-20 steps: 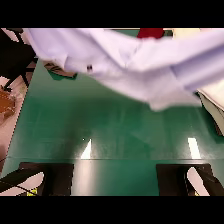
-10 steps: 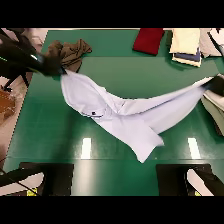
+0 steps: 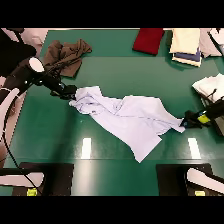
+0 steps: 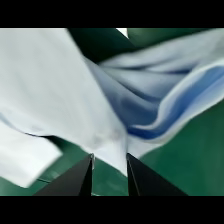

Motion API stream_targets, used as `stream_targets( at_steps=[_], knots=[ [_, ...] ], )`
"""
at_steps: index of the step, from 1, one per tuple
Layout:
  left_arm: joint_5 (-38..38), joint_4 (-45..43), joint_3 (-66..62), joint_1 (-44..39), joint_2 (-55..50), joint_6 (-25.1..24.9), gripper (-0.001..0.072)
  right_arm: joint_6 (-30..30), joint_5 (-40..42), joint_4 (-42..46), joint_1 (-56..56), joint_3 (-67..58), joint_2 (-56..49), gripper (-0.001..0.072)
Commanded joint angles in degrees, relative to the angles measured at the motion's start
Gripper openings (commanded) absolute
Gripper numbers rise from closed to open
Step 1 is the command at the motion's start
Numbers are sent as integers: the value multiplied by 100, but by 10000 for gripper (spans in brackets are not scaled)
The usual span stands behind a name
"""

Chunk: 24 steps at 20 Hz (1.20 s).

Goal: Fold the shirts.

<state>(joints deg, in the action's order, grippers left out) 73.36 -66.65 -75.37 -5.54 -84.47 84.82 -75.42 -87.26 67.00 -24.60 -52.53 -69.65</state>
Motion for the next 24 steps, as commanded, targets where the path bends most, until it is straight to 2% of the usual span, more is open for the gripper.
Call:
stream_targets(
  at_steps=[1, 3, 5, 6, 7, 8, 11, 14, 24],
  knots=[
    [-61, -107, 50, 4, -70, 24, 24, 507, -157, -1963, -658, -717, 551, 268],
    [-149, -107, 50, 4, -70, 26, 24, 651, 356, -2258, -557, -1209, 704, 266],
    [-157, -98, 50, 4, -70, 26, 24, 678, 942, -2177, -122, -1552, 223, 267],
    [-131, -96, 50, 4, -70, 26, 24, 741, 1032, -2194, 94, -1718, -210, 310],
    [-83, -72, 50, 4, -70, 26, 24, 737, 922, -2247, 267, -1923, -706, 464],
    [-11, -63, 50, 4, -70, 24, 24, 730, 675, -2347, 407, -2186, -1274, 554],
    [120, -66, 50, 4, -70, -42, 24, 719, 175, -2533, 557, -2887, -2623, 566],
    [55, -66, 50, 4, -70, -81, 24, 448, 76, -2494, 557, -3346, -3383, 563],
    [-195, -61, 50, 4, -70, -83, 24, 350, -24, -2140, 1377, -3034, -4030, 563]
  ],
)
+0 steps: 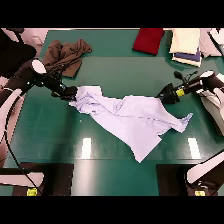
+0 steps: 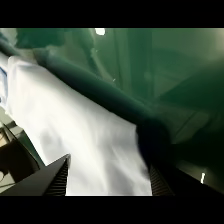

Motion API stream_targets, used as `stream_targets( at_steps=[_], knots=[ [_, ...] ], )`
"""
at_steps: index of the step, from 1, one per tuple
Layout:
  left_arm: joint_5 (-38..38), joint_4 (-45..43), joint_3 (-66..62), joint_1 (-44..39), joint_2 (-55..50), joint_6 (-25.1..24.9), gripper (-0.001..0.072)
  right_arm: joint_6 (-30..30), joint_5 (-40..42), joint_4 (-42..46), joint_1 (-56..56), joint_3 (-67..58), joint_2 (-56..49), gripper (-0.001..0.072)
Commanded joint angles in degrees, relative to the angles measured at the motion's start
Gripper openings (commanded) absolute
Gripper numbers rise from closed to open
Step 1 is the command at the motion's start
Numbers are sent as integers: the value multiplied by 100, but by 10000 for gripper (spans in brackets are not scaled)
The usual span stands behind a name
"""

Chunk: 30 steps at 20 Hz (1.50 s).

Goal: Fold the shirts.

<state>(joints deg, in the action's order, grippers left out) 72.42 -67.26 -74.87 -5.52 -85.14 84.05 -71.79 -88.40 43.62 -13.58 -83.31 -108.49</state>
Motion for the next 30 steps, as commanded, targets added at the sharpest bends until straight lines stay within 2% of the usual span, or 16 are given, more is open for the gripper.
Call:
stream_targets(
  at_steps=[1, 5, 8, 9, 11, 12, 14, 16, 18, 20, 23, 26, 30],
  knots=[
    [-111, 2, 0, 2, -2, -7, 24, -9, 236, 197, 415, 42, -146, 562],
    [-79, 33, 0, 2, -2, -11, 24, -22, 896, 197, 872, -466, -254, 558],
    [-24, 33, 0, 2, -2, -22, 24, -297, 1237, 192, 1106, -1231, -422, 542],
    [-24, 35, 0, 2, -2, -44, 24, -372, 1198, 190, 1185, -1523, -520, 482],
    [-13, 35, 0, 2, -2, -50, 24, -382, 868, 116, 1309, -2068, -728, 241],
    [13, 35, 0, 2, -2, -50, 24, -382, 638, 114, 1316, -2297, -798, 234],
    [46, 33, 0, 2, -2, -57, 24, -389, 267, 258, 1285, -2568, -820, 264],
    [46, 33, 0, 2, -2, -107, 24, -623, -157, 804, 1071, -2767, -820, 456],
    [44, 33, 0, 2, -2, -120, 24, -824, -605, 1080, 743, -2761, -817, 508],
    [44, 39, 0, 2, -2, -120, 24, -938, -837, 1005, 361, -2374, -713, 523],
    [11, 42, 0, 2, -2, -120, 24, -918, -734, 981, -24, -1458, -437, 523],
    [-52, 55, 0, 2, -2, -116, 24, -693, -417, 518, -17, -874, -396, 523],
    [4, 83, 0, 2, -2, -120, 24, -417, 280, 391, 411, -560, -398, 522]
  ],
)
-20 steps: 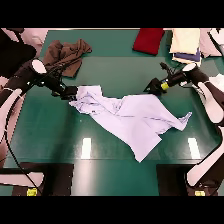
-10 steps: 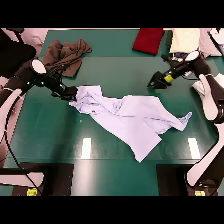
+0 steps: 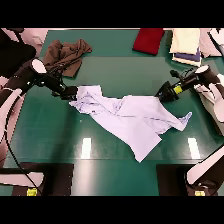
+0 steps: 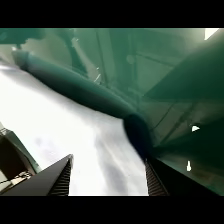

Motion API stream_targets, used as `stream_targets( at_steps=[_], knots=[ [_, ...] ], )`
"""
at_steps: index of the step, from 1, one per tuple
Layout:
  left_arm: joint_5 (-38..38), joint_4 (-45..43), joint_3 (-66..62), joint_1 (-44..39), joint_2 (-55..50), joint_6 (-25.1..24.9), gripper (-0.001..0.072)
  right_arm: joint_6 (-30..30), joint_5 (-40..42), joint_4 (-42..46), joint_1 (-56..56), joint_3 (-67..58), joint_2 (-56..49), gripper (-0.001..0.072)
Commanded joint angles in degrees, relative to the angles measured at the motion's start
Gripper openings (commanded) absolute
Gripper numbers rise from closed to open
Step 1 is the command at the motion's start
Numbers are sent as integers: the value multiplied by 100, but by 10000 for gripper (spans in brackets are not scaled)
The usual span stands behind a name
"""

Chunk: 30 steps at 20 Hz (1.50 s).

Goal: Fold the shirts.

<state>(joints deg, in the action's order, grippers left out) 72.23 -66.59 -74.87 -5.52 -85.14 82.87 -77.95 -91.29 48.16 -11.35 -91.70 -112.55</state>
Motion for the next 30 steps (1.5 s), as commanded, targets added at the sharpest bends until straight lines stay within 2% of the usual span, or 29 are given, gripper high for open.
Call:
stream_targets(
  at_steps=[1, 3, 4, 6, 8, 12, 17, 22, 25, 28, 30],
  knots=[
    [44, 15, 0, 2, -2, -11, 24, 199, 699, -94, 269, 280, 9, 523],
    [66, 15, 0, 2, 0, -37, 24, 219, 815, -219, 444, 269, 9, 513],
    [63, 15, 0, 2, -2, -37, 24, 249, 807, -214, 514, 243, 9, 424],
    [61, 15, 0, 2, -2, -39, 24, 356, 726, -212, 601, 107, 9, 194],
    [63, 15, 0, 2, -2, -37, 24, 413, 581, -243, 597, -144, 11, 24],
    [-4, -162, -177, 116, 11, 26, 24, 413, 109, -339, 459, -955, 262, 25],
    [155, -446, -1180, 623, 11, 269, 24, 481, 437, -122, -107, -1587, 1480, 26],
    [291, -168, -2164, 800, 11, 326, 24, 579, 570, -192, -466, -1926, 2374, 25],
    [326, 372, -3130, 800, 55, 330, 24, 608, 592, -160, -507, -2041, 2953, 25],
    [337, 409, -4666, 800, 195, 481, 23, 588, 651, -2, -645, -2090, 3755, 25],
    [42, 433, -5075, 800, 640, 533, 23, 531, 704, -2, -859, -2090, 4400, 25]
  ],
)
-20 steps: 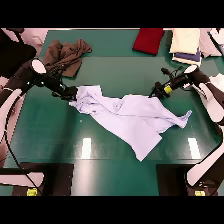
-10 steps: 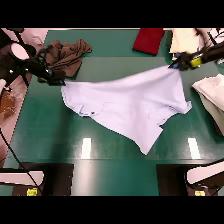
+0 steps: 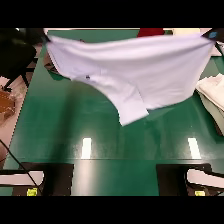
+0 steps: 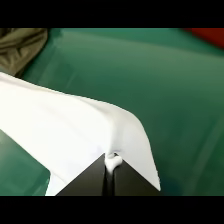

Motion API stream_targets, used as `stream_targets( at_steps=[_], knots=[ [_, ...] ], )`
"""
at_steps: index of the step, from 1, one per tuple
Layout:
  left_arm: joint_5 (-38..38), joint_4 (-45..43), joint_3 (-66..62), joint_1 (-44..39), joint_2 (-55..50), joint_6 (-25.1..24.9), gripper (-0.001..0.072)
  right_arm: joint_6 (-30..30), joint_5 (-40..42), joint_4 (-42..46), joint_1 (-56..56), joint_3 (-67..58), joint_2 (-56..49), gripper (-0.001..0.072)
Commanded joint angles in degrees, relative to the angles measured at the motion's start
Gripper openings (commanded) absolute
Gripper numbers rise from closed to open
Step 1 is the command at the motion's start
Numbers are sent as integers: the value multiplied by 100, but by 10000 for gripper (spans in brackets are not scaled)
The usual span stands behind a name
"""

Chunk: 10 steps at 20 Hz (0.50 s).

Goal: Fold the shirts.

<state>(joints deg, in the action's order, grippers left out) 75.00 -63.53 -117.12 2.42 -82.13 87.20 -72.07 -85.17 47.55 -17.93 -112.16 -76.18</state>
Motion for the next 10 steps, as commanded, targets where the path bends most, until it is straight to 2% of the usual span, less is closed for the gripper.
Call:
stream_targets(
  at_steps=[1, 4, 8, 10],
  knots=[
    [-387, 173, -780, 7, 671, 101, 24, -59, 146, 59, -332, -44, 1108, 25],
    [-483, 170, -439, 7, 1460, 83, 23, -179, 254, 74, -791, -42, 1862, 25],
    [-382, 271, -413, 7, 1871, 87, 24, -321, 247, 74, -1235, -42, 2485, 25],
    [-225, 264, -413, 7, 2146, 92, 24, -531, 236, 426, -1283, -44, 2881, 25]
  ],
)
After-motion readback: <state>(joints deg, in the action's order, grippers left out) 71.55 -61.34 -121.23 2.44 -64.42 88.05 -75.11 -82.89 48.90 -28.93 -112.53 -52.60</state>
